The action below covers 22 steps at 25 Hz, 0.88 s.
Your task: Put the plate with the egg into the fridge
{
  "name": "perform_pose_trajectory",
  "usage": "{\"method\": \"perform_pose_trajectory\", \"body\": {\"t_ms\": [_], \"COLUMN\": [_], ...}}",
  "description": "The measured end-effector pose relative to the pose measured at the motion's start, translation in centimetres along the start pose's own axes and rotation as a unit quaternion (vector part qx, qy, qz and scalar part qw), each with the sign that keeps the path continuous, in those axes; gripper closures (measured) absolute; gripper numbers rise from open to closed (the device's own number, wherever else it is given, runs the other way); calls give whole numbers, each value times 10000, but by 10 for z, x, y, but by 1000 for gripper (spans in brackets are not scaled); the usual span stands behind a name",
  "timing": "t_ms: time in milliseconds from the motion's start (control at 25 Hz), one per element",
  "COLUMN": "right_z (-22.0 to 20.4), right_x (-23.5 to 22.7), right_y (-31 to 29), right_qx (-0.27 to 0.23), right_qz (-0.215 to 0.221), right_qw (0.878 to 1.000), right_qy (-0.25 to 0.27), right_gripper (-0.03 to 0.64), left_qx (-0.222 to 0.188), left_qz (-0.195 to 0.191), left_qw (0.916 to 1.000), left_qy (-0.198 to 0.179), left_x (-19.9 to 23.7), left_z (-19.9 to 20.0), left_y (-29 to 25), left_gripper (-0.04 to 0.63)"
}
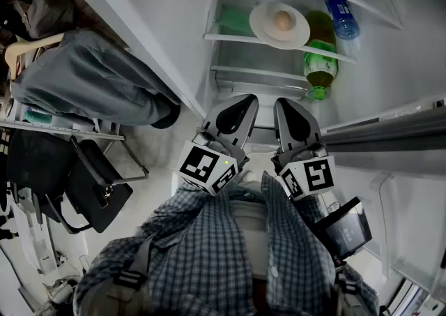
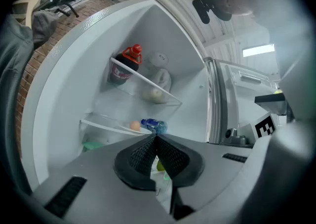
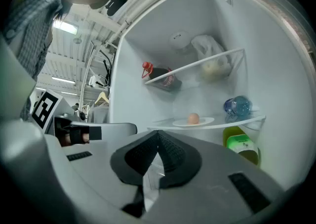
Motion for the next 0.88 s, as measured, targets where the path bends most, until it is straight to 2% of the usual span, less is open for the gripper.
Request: {"method": "perform_pose_trajectory", "body": {"t_ms": [520,760,880], "right_z": [1,0,1], "right_x": [-2,-4,-5], "right_y": [-2,-1,0], "right_qx": [-33,20,23], "right_qz": [-42,-41,-69], "right_qw": [9999,10000,10000], "right_qy": [-149,-70,-40], "right_gripper": [611,609,609], "left_qx": [62,130,169], "left_qz": [-41,-101,-146], "left_qw": [10000,9998,9997], "left_qy": [-26,92,10], "left_x": [-1,-2,-3], "left_z": [-1,-5,-6], "left_y": [-3,-6,-9], "left_gripper": [589,589,589]}}
Point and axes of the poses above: the fingertips, and each gripper's own axes: y backward along the fingers, x to its left, z out of its top, the point moved 9 cm from there along y, backward along the fingers, and after that the axes turned 8 degrees about z, right-handed, at the moved point
